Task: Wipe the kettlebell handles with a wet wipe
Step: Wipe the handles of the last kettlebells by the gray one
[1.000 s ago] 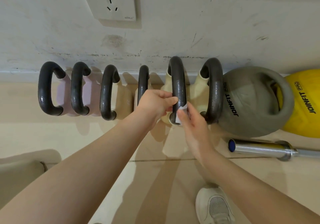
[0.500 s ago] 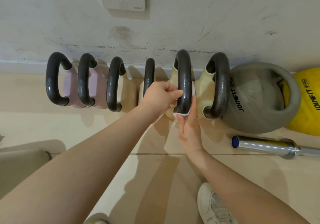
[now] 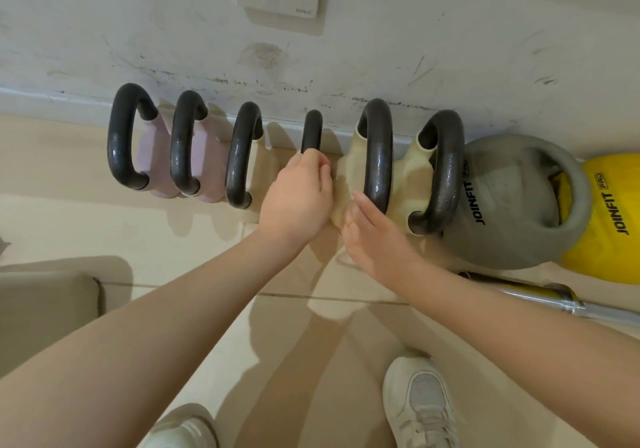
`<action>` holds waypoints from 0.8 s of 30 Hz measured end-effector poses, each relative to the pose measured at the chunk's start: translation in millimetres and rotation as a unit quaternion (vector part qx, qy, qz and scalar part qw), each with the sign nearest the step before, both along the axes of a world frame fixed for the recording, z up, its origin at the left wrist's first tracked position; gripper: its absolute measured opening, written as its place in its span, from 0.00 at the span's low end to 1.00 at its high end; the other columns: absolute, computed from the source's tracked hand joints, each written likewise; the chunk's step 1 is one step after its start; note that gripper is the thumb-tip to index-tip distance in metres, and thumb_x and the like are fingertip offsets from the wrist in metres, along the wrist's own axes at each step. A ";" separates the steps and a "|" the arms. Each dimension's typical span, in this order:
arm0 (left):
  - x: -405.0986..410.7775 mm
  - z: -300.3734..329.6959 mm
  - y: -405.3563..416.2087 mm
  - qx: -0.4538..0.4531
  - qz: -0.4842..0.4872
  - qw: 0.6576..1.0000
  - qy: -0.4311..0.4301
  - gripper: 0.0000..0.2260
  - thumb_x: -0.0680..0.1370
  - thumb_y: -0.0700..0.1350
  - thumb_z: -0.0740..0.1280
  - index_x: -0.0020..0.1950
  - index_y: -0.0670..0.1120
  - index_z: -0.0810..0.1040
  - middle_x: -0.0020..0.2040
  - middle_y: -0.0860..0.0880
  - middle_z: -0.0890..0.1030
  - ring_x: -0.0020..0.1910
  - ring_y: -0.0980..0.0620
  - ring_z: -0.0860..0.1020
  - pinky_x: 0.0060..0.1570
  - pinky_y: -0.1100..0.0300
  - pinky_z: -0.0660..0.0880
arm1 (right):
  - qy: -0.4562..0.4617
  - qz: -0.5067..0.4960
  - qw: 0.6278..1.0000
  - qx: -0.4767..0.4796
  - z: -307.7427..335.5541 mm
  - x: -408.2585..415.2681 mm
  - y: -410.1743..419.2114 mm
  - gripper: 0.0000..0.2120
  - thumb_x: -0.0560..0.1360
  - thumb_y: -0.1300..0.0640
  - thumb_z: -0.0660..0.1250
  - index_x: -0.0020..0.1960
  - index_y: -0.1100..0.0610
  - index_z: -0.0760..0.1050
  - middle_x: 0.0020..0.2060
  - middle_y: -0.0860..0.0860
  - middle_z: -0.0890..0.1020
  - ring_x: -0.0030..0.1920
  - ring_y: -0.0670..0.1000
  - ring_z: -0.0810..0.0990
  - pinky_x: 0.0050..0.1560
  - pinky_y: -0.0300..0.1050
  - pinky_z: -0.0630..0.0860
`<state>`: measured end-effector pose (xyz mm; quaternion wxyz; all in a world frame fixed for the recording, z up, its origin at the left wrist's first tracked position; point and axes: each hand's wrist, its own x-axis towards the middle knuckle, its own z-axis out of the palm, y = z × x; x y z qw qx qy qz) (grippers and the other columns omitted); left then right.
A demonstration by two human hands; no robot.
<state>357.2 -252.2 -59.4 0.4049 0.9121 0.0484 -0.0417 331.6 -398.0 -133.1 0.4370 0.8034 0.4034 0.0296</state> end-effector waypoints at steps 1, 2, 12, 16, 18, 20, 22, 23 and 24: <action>-0.5 0.9 0.7 -0.007 -0.004 1.000 0.002 0.13 0.81 0.45 0.52 0.57 0.42 0.73 0.52 0.42 0.78 0.50 0.43 0.77 0.51 0.48 0.74 | 0.011 0.019 0.999 -0.038 -2.8 -2.1 2.1 0.18 0.74 0.55 0.56 0.57 0.61 0.78 0.52 0.56 0.82 0.61 0.60 0.74 0.71 0.65 0.42; -1.0 1.4 1.6 -0.015 -0.006 1.000 0.003 0.13 0.81 0.45 0.53 0.56 0.41 0.74 0.51 0.42 0.78 0.48 0.43 0.77 0.50 0.48 0.74 | 0.014 0.040 0.997 -0.069 -1.1 -0.8 1.6 0.18 0.75 0.54 0.57 0.59 0.61 0.77 0.53 0.56 0.81 0.61 0.60 0.73 0.70 0.66 0.42; -7.8 0.8 0.3 -0.032 -0.017 0.999 0.027 0.16 0.79 0.47 0.55 0.45 0.36 0.75 0.38 0.37 0.79 0.39 0.39 0.76 0.41 0.49 0.74 | -0.020 0.030 0.994 0.100 15.7 4.2 -22.9 0.26 0.75 0.43 0.58 0.60 0.62 0.76 0.57 0.54 0.81 0.67 0.54 0.71 0.71 0.51 0.51; -3.4 -2.6 -7.8 -0.026 -0.011 0.999 0.044 0.17 0.80 0.47 0.55 0.44 0.36 0.76 0.32 0.44 0.74 0.35 0.44 0.72 0.35 0.55 0.66 | -0.039 0.046 0.990 0.126 39.7 28.3 -21.3 0.22 0.75 0.43 0.56 0.52 0.59 0.81 0.52 0.53 0.84 0.66 0.55 0.72 0.70 0.53 0.53; -4.5 -5.3 -12.7 -0.019 -0.028 0.998 0.044 0.17 0.80 0.47 0.55 0.44 0.36 0.76 0.31 0.46 0.73 0.34 0.46 0.71 0.34 0.56 0.63 | -0.041 0.093 0.986 0.129 39.2 32.8 -26.0 0.16 0.75 0.53 0.56 0.52 0.57 0.81 0.51 0.53 0.84 0.66 0.56 0.73 0.69 0.54 0.53; -5.5 -7.7 -14.5 -0.011 -0.052 0.997 0.048 0.17 0.80 0.47 0.55 0.44 0.36 0.76 0.30 0.47 0.72 0.34 0.46 0.71 0.33 0.56 0.63 | -0.028 0.131 0.979 0.153 41.6 39.2 -35.0 0.14 0.75 0.55 0.57 0.52 0.54 0.80 0.51 0.52 0.84 0.65 0.56 0.74 0.69 0.56 0.54; -4.2 -9.9 -13.9 -0.010 -0.052 0.997 0.050 0.16 0.80 0.46 0.55 0.44 0.37 0.76 0.29 0.49 0.71 0.34 0.46 0.71 0.32 0.58 0.61 | -0.015 0.104 0.971 0.216 48.8 53.4 -41.5 0.13 0.76 0.51 0.57 0.51 0.54 0.78 0.51 0.51 0.83 0.64 0.56 0.75 0.69 0.57 0.56; -3.4 -10.2 -14.1 -0.013 -0.048 0.997 0.053 0.16 0.80 0.46 0.55 0.44 0.38 0.76 0.29 0.50 0.71 0.33 0.47 0.70 0.31 0.59 0.59 | -0.003 0.078 0.968 0.240 50.7 58.2 -43.6 0.15 0.77 0.49 0.55 0.51 0.54 0.77 0.52 0.50 0.82 0.64 0.56 0.75 0.68 0.56 0.57; -2.7 -9.9 -15.1 -0.019 -0.044 0.997 0.054 0.15 0.80 0.46 0.55 0.44 0.39 0.77 0.29 0.51 0.71 0.32 0.49 0.70 0.31 0.59 0.59 | 0.014 0.061 0.966 0.249 50.6 60.1 -44.4 0.16 0.77 0.48 0.54 0.52 0.55 0.77 0.53 0.51 0.82 0.64 0.56 0.75 0.68 0.56 0.57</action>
